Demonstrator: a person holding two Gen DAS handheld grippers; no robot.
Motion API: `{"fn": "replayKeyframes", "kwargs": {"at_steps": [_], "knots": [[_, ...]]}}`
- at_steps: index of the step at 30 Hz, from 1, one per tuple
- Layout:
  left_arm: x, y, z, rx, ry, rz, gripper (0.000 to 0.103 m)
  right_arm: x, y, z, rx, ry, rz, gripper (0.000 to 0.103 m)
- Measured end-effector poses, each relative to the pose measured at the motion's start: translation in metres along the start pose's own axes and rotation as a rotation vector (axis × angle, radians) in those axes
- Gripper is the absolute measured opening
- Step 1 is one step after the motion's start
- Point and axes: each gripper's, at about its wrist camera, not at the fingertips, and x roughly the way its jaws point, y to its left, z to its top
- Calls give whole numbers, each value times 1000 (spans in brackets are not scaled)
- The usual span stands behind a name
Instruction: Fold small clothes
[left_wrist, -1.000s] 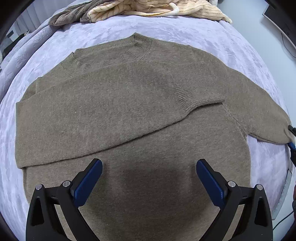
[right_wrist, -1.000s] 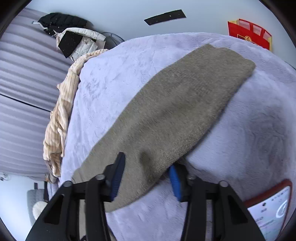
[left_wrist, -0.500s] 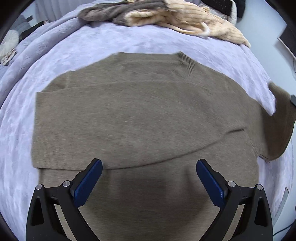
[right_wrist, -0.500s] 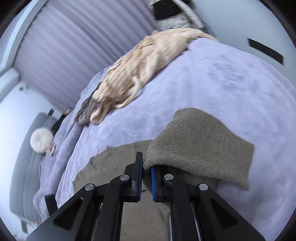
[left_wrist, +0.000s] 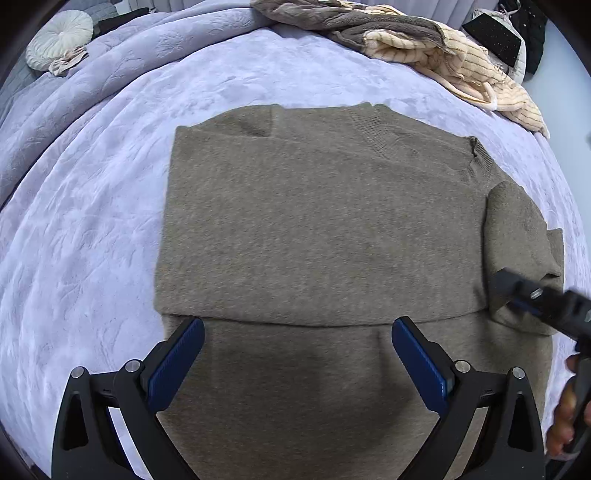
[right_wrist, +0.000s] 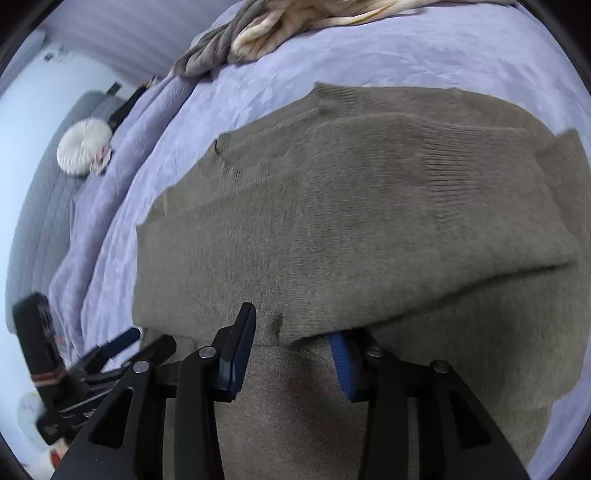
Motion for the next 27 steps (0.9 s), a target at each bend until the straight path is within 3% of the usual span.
{"fn": "replayKeyframes", "kwargs": {"at_steps": [3, 5, 6, 7, 8, 12, 15, 18, 22, 24, 26, 27], "knots": [[-1, 11, -2, -9, 0, -11, 102, -29, -23, 4, 152, -135, 9, 47], [-2, 16, -1, -22, -5, -23, 102, -37, -47, 11, 296, -177, 12, 46], [-3, 19, -1, -28, -11, -31, 102, -36, -56, 15, 358, -179, 17, 39], [-4, 19, -1, -32, -17, -38, 102, -34, -60, 18, 396, -183, 28, 7], [-6, 23, -1, -36, -25, -45, 102, -33, -59, 25, 393, -185, 37, 7], [-12, 35, -3, -42, -42, -72, 102, -28, 13, 47, 64, -213, 34, 7], [-14, 45, -6, -49, -42, -78, 102, -3, 73, 42, -176, -135, 70, 7], [-15, 55, -9, -78, -35, -92, 102, 40, 109, 30, -334, -23, 53, 7], [-12, 62, -8, -104, -26, -140, 102, 79, 114, 5, -416, 142, 7, 12], [-10, 59, -4, -107, -24, -180, 102, 76, 113, -6, -437, 143, 3, 25], [-7, 52, 3, -109, -16, -231, 102, 65, 108, -12, -424, 137, 21, 54], [-4, 48, 7, -110, -9, -263, 102, 58, 104, -14, -403, 131, 32, 54]]}}
